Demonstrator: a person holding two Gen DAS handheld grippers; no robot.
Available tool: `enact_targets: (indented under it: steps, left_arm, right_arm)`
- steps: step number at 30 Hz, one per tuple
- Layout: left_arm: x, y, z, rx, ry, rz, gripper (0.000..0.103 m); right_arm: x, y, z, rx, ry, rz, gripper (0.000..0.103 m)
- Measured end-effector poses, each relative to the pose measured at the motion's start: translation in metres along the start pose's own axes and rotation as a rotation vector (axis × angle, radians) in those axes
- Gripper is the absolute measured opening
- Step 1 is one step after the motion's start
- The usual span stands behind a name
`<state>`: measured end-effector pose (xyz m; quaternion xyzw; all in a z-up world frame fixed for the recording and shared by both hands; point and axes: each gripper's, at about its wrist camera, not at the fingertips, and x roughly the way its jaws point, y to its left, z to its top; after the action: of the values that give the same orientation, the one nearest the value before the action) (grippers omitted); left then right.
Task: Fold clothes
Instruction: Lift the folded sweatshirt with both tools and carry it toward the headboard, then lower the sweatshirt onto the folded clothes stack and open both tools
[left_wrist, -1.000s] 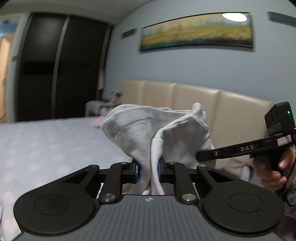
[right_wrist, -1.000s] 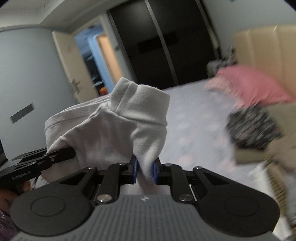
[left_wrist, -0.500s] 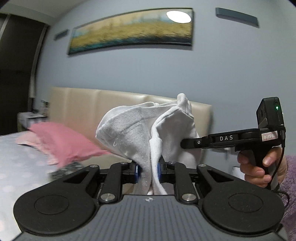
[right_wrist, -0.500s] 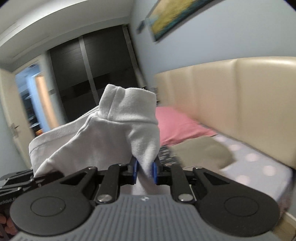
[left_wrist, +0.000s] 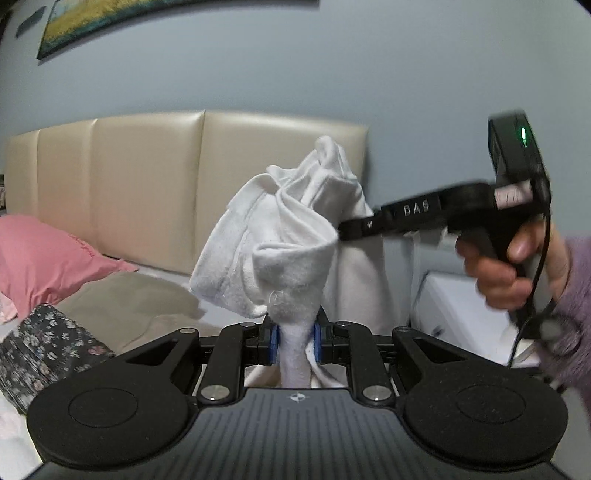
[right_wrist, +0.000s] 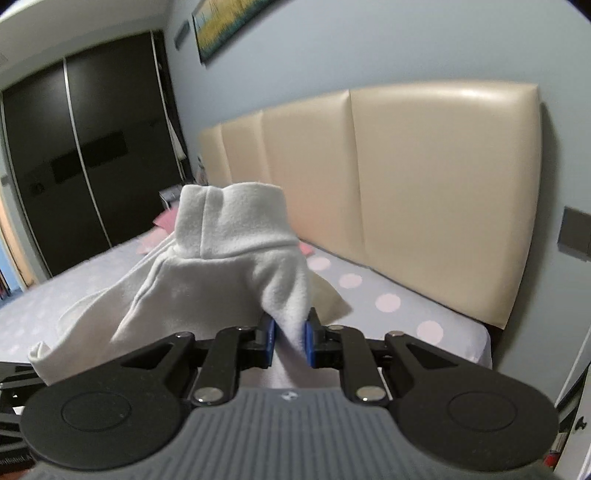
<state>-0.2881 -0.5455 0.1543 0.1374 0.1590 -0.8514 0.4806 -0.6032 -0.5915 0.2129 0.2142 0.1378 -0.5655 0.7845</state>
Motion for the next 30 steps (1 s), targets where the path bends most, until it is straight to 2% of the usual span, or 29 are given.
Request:
enact_targets:
  steps: [3,7,15,19,22,25,28,30]
  left_arm:
    - [0.034,0.029,-0.004,-0.001,0.042,0.031,0.015]
    - [0.056,0.079,-0.012,-0.036,0.079,0.073,0.014]
    - [0.116,0.163,-0.044,-0.167,0.190,0.113,0.015]
    - [0.128,0.181,-0.058,-0.206,0.227,0.136,0.020]
    - [0.125,0.183,-0.058,-0.216,0.233,0.169,0.028]
    - [0.113,0.177,-0.052,-0.213,0.230,0.211,0.032]
    - [0.099,0.171,-0.044,-0.184,0.220,0.290,0.040]
    - [0.087,0.168,-0.038,-0.201,0.194,0.316,0.041]
  right_arm:
    - [0.056,0.005,0.002,-0.013,0.043,0.010,0.018]
    - [0.131,0.014,0.006,-0.032,0.101,0.025,0.018]
    - [0.247,0.045,-0.013,-0.110,0.248,0.030,0.018]
    - [0.274,0.046,-0.029,-0.092,0.273,0.029,0.018]
    - [0.272,0.044,-0.031,-0.070,0.276,0.028,0.021]
    - [0.256,0.053,-0.017,-0.064,0.254,0.008,0.028]
    - [0.226,0.049,-0.005,-0.086,0.216,0.000,0.032]
    - [0.209,0.043,-0.003,-0.094,0.211,-0.001,0.032]
